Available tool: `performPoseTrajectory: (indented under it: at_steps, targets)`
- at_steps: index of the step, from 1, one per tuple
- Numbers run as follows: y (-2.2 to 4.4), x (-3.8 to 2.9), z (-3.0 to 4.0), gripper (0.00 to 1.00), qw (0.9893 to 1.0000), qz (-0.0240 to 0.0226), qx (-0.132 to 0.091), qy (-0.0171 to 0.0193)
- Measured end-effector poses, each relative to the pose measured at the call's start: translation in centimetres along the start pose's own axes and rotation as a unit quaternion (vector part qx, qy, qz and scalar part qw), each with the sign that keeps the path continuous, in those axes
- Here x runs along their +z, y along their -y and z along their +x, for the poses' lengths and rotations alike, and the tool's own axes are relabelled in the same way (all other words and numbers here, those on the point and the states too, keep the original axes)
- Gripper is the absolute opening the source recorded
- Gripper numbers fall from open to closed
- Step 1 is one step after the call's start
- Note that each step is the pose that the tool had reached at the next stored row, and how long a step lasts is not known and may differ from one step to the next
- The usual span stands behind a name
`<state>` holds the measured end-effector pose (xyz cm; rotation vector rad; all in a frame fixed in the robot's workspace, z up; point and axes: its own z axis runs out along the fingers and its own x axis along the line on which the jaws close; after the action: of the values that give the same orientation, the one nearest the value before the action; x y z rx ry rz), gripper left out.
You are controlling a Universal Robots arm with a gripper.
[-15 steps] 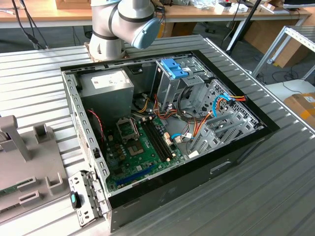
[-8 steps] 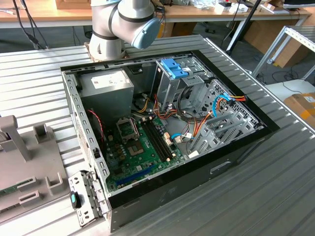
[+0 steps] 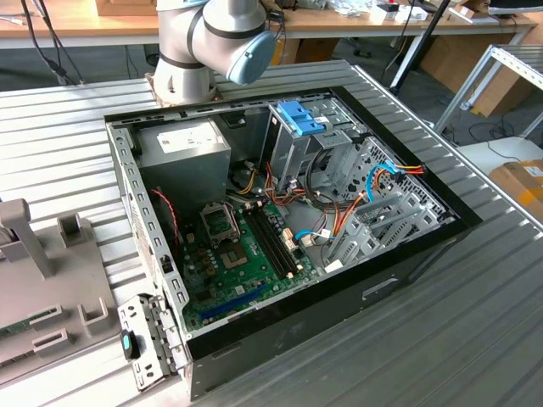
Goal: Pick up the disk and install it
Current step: 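Pick up the disk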
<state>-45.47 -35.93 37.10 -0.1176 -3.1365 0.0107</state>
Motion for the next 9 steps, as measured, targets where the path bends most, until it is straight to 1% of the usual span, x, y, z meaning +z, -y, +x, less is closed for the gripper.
performPoseTrajectory:
  at_steps: [9]
  targets:
    - [0.0,0.05,0.0,0.11,1.0,0.0,0.0,0.0]
